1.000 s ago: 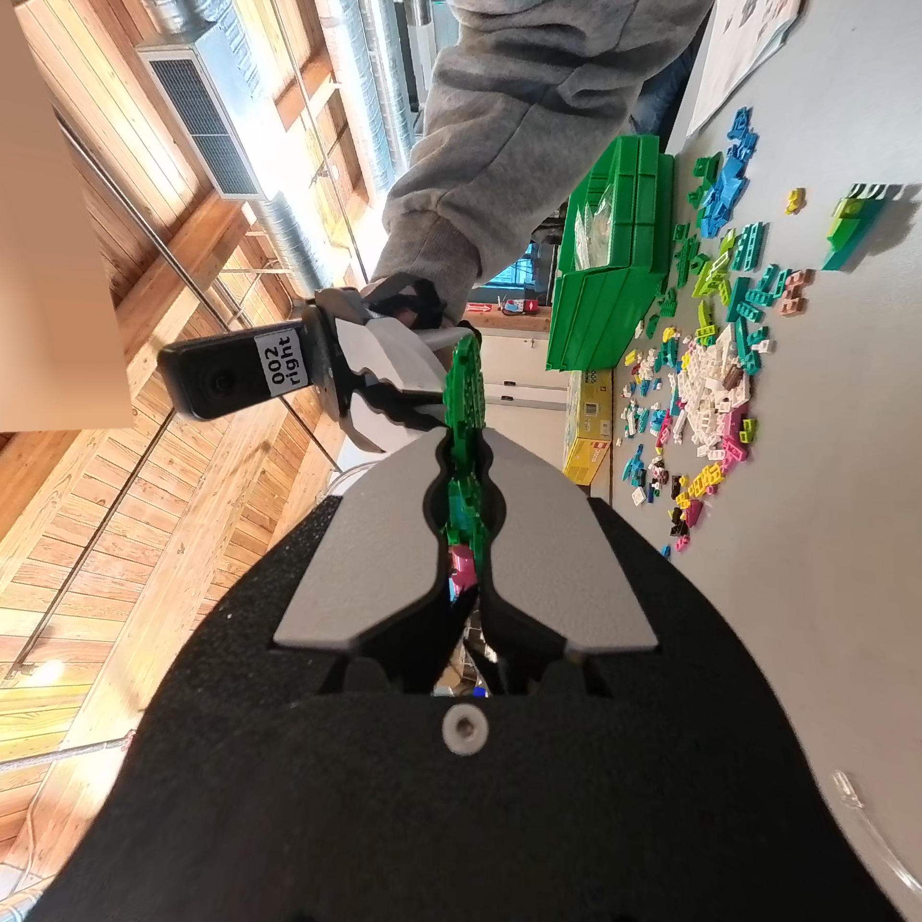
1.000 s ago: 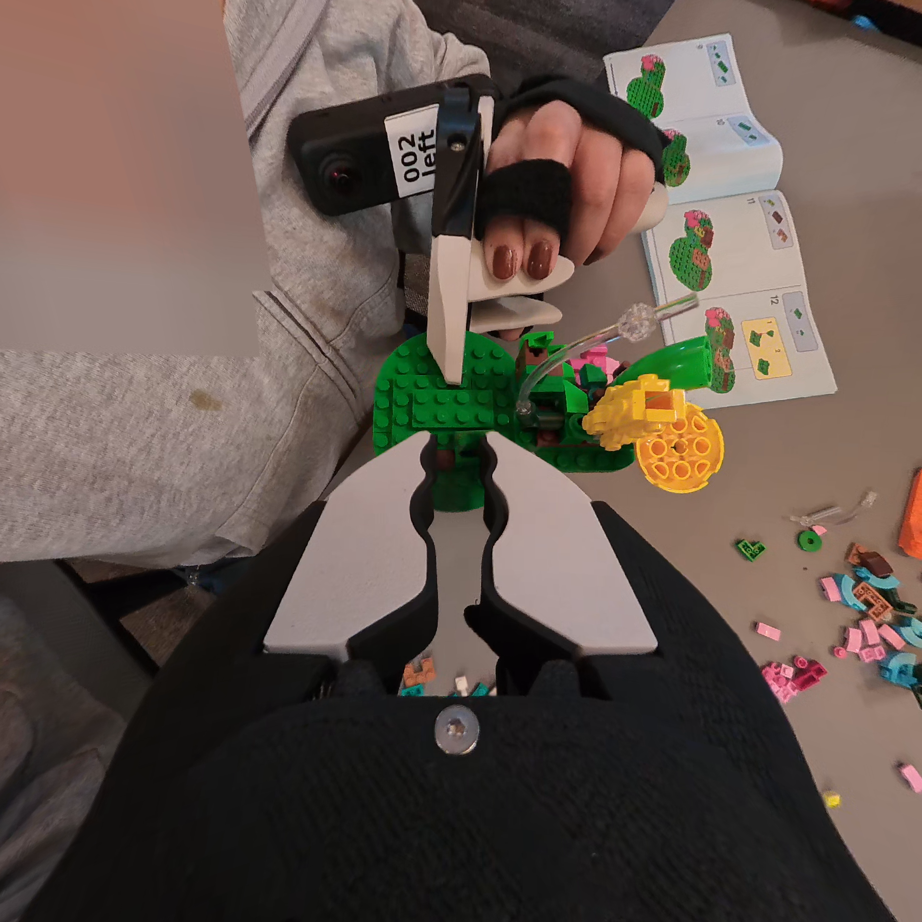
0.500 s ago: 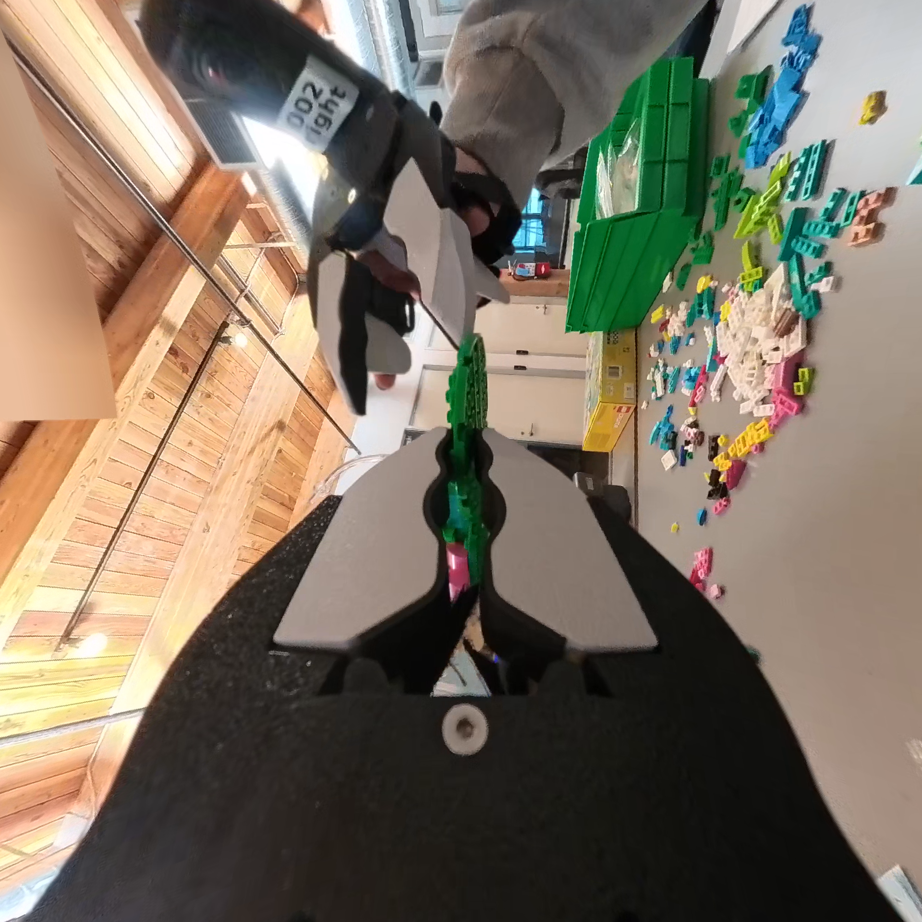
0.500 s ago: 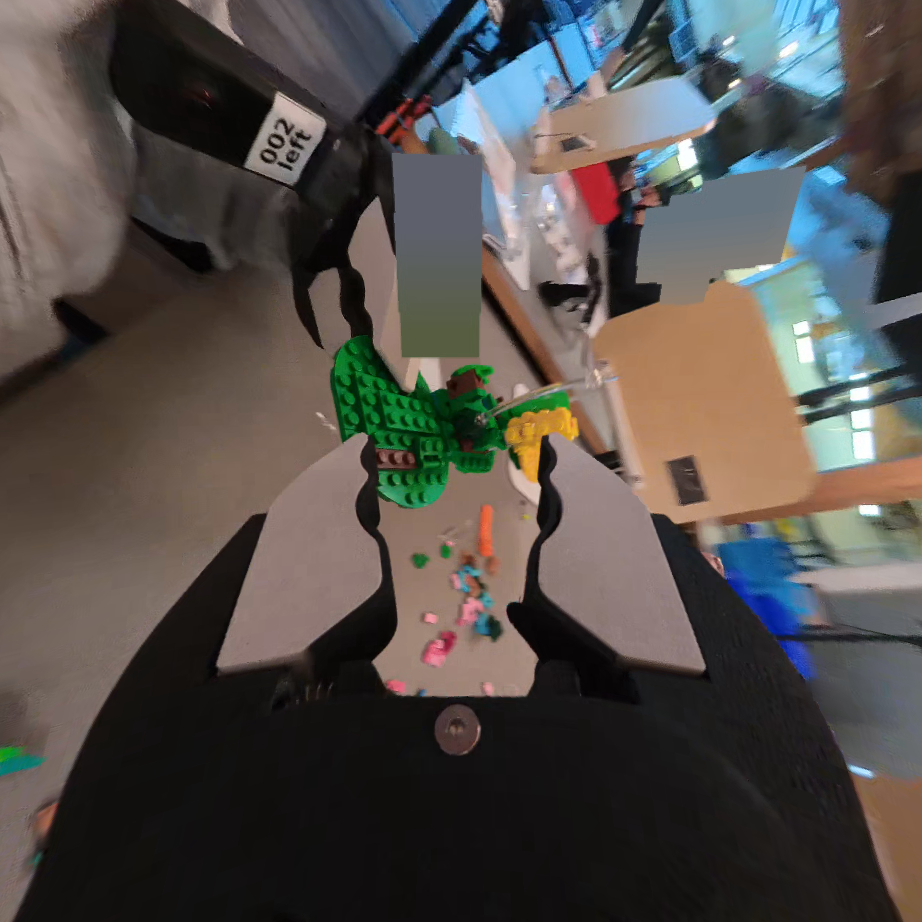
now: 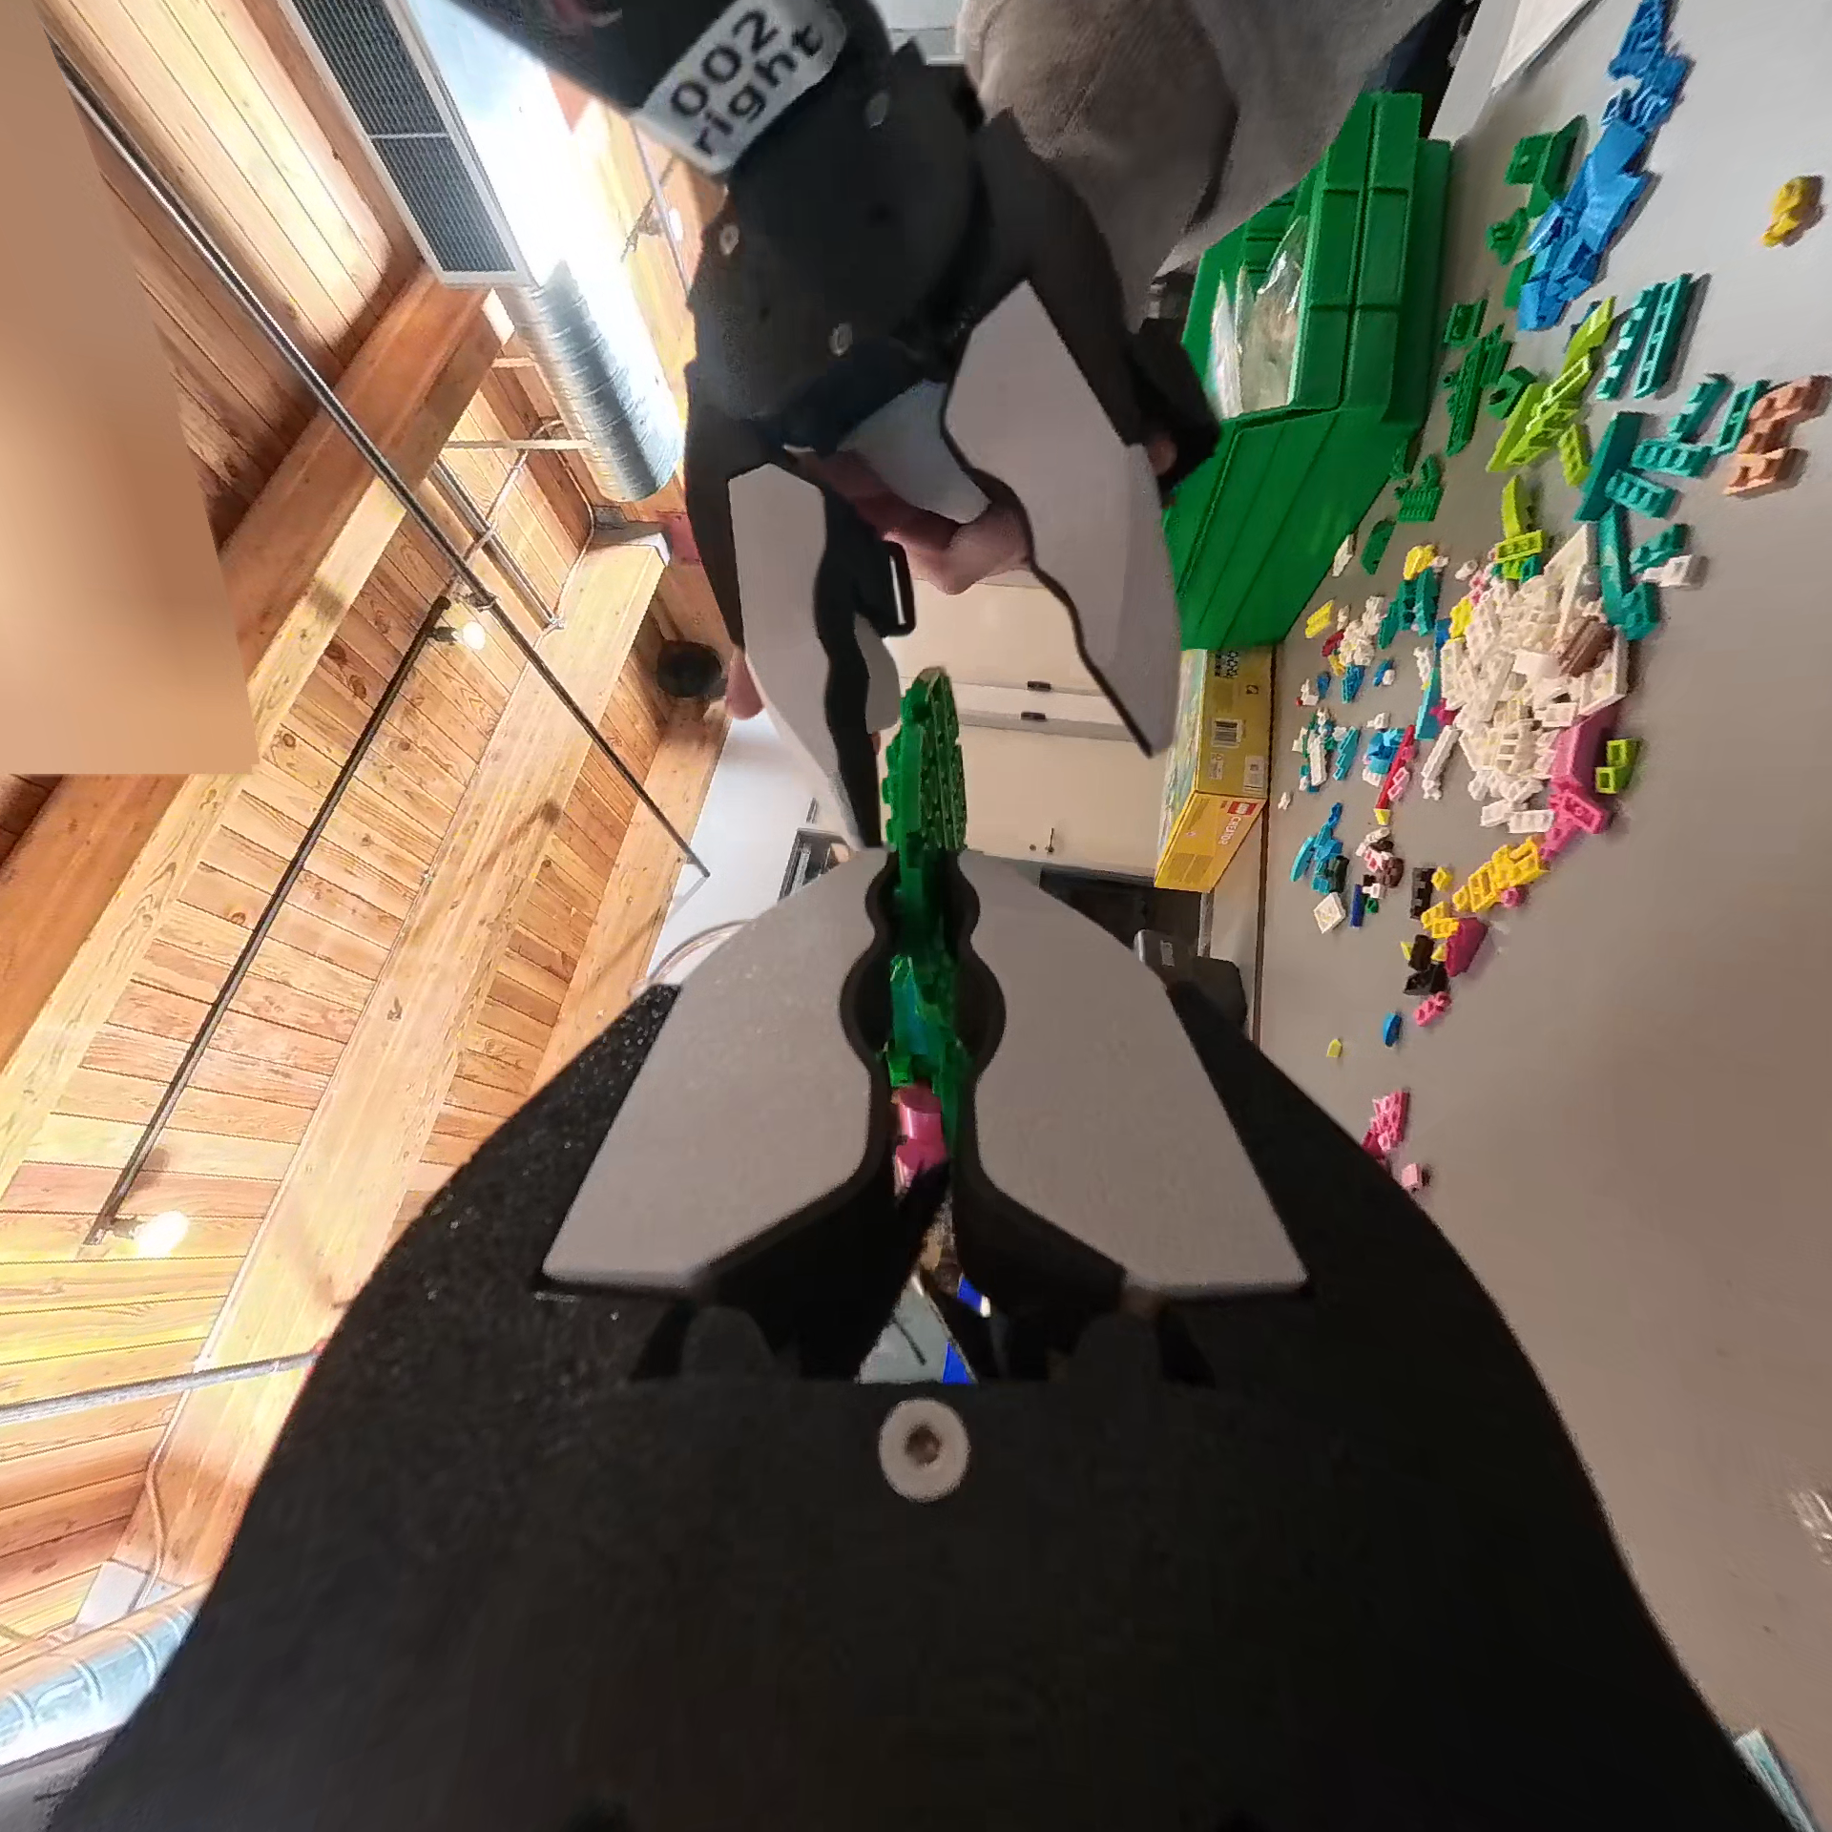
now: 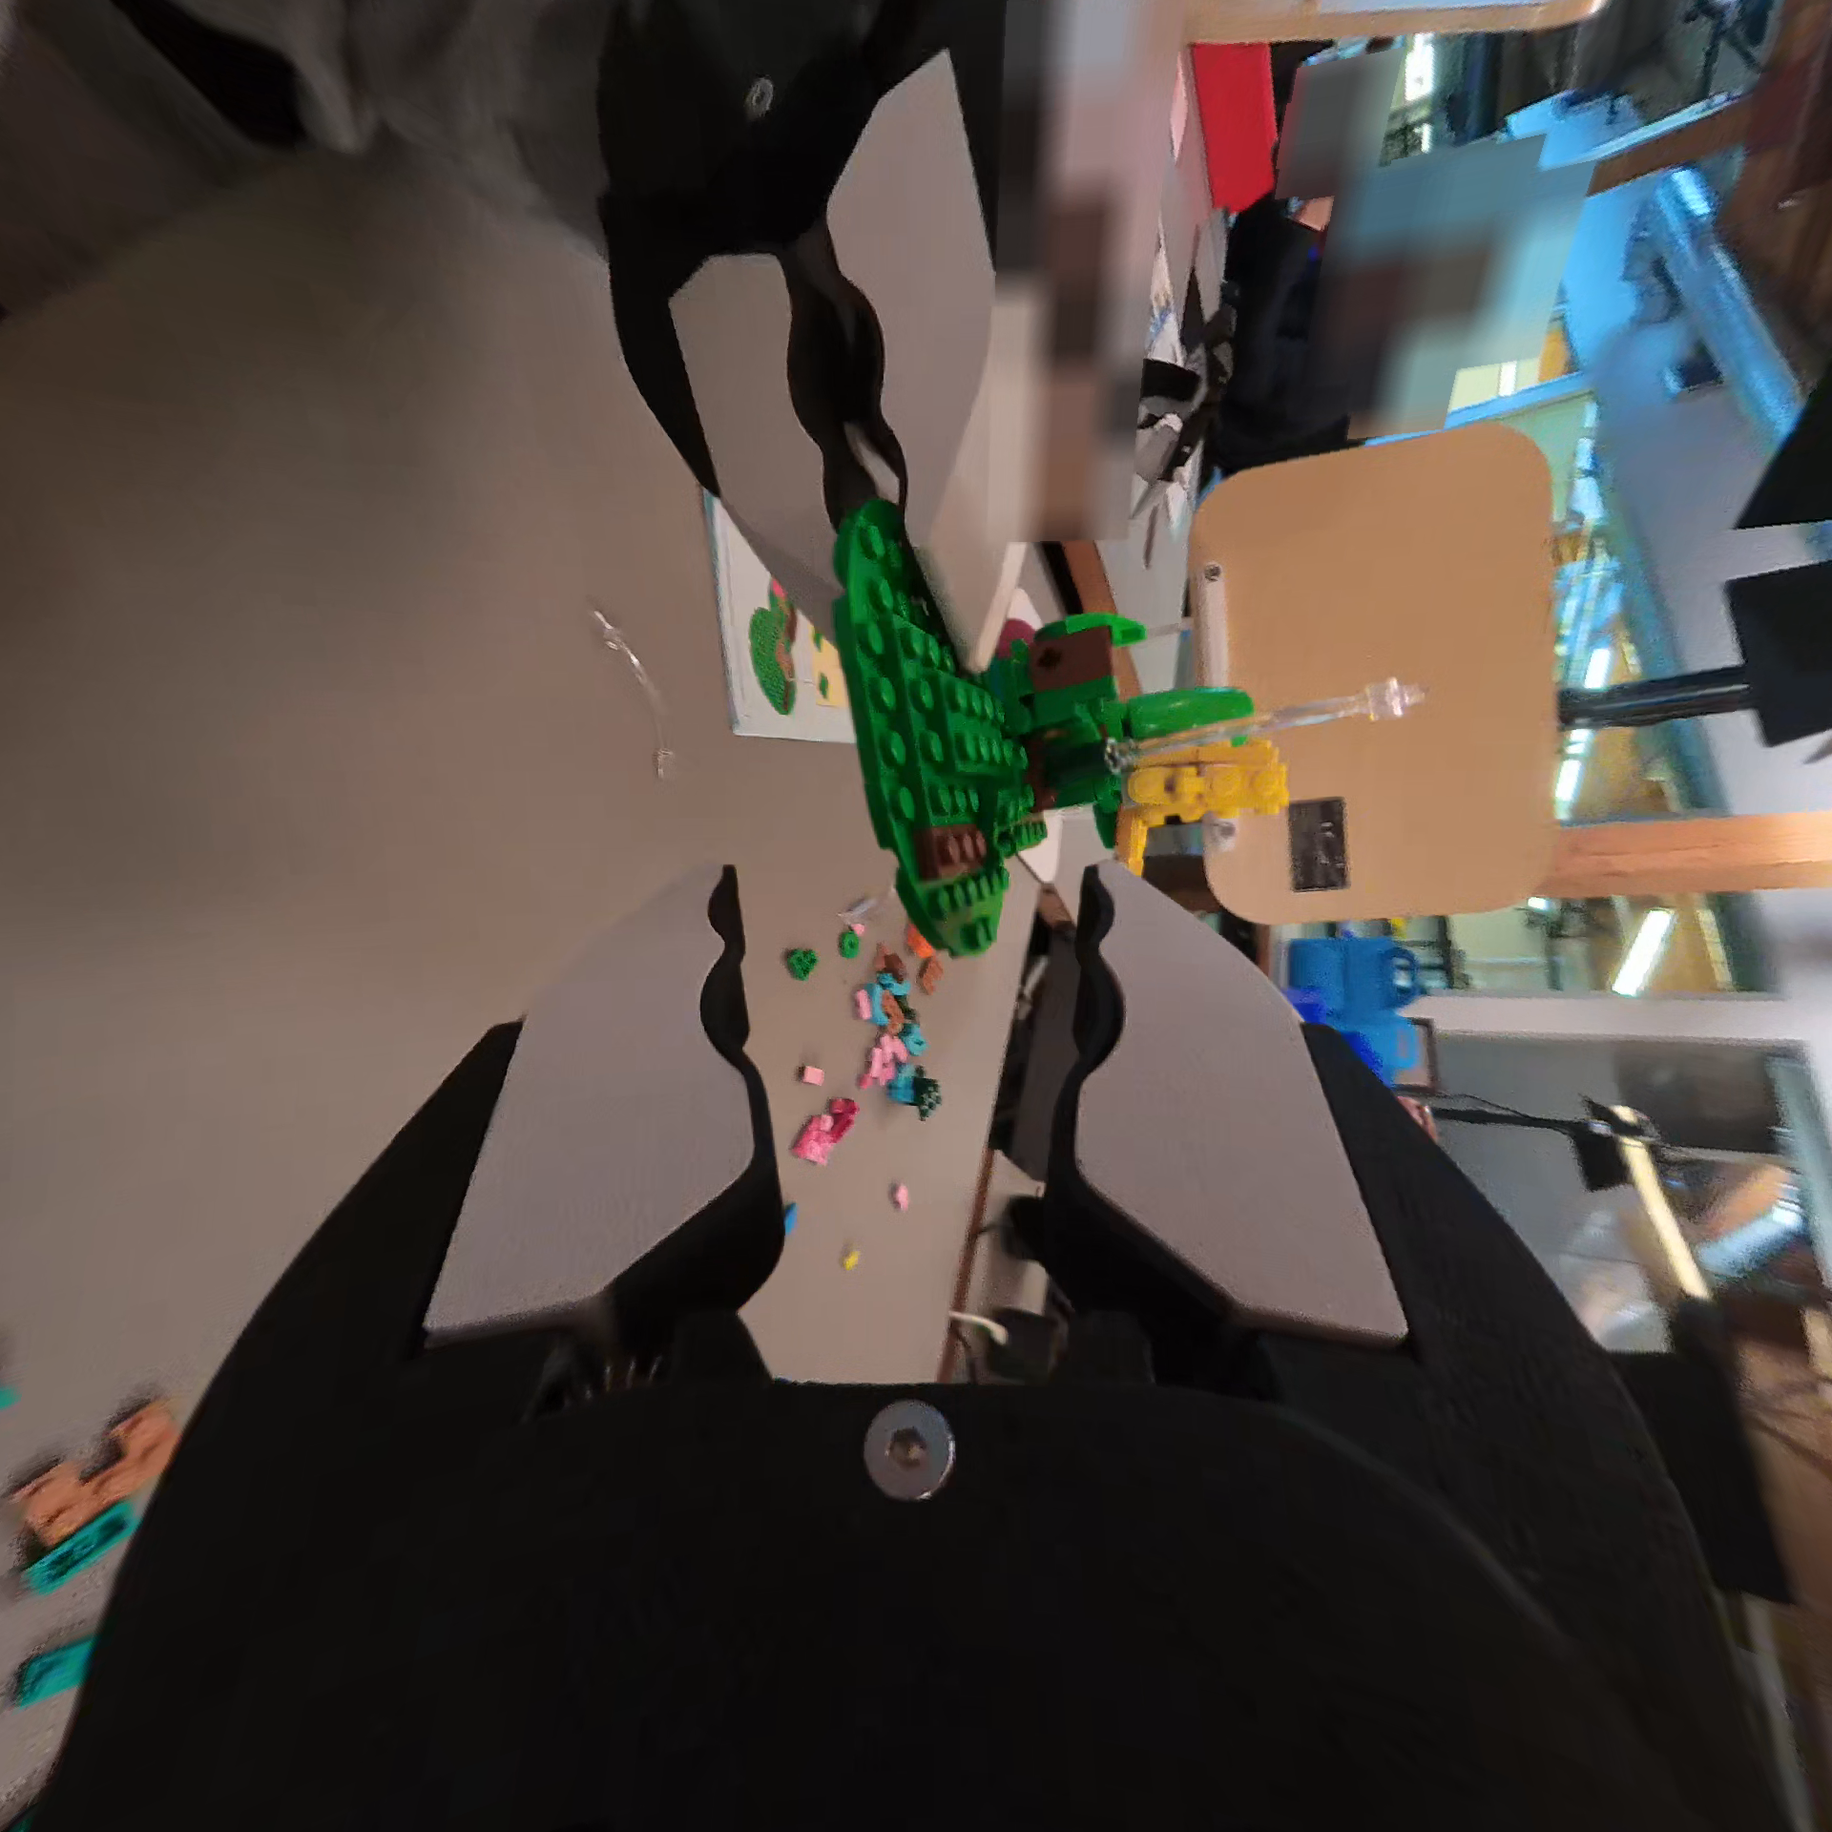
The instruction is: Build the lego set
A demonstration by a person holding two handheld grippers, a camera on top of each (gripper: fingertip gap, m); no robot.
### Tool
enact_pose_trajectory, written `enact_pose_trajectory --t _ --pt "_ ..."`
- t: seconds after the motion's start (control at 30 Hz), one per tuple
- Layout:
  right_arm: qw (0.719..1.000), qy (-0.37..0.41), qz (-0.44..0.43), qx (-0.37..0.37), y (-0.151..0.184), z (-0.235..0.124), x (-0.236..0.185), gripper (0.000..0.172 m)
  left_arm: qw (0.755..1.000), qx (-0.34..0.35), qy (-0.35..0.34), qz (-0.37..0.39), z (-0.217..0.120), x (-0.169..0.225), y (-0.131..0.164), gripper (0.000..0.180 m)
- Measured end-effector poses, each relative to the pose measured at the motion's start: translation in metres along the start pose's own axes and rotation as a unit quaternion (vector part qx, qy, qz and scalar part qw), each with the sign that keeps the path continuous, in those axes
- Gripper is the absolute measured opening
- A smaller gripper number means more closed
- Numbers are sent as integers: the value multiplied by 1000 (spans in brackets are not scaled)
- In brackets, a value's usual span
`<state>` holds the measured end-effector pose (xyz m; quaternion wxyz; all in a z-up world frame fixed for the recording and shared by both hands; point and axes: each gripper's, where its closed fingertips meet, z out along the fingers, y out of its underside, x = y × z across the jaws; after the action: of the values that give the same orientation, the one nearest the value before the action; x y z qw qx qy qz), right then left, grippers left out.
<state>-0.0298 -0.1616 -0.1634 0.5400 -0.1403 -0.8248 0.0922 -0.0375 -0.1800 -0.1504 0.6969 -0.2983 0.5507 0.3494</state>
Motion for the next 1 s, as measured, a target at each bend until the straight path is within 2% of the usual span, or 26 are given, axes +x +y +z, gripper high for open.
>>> enact_pose_trajectory --t 0.2,0.4,0.67,0.77,0.9,1.0 --pt "993 66 -81 -58 5 12 5 60 1000 -3 0 -4 1 1 1 7" --pt "986 88 -122 -71 6 15 8 45 1000 -3 -1 -6 1 0 1 7" --pt "985 84 -129 -78 6 20 6 38 1000 -6 8 -6 2 4 2 7" --pt "984 86 -137 -77 5 20 6 29 1000 -6 13 -5 3 8 1 7" --pt "981 90 -146 -87 7 21 6 25 1000 -10 20 -3 4 11 1 7" --pt "980 102 -149 -88 6 20 8 13 1000 -9 22 -6 5 13 0 8"
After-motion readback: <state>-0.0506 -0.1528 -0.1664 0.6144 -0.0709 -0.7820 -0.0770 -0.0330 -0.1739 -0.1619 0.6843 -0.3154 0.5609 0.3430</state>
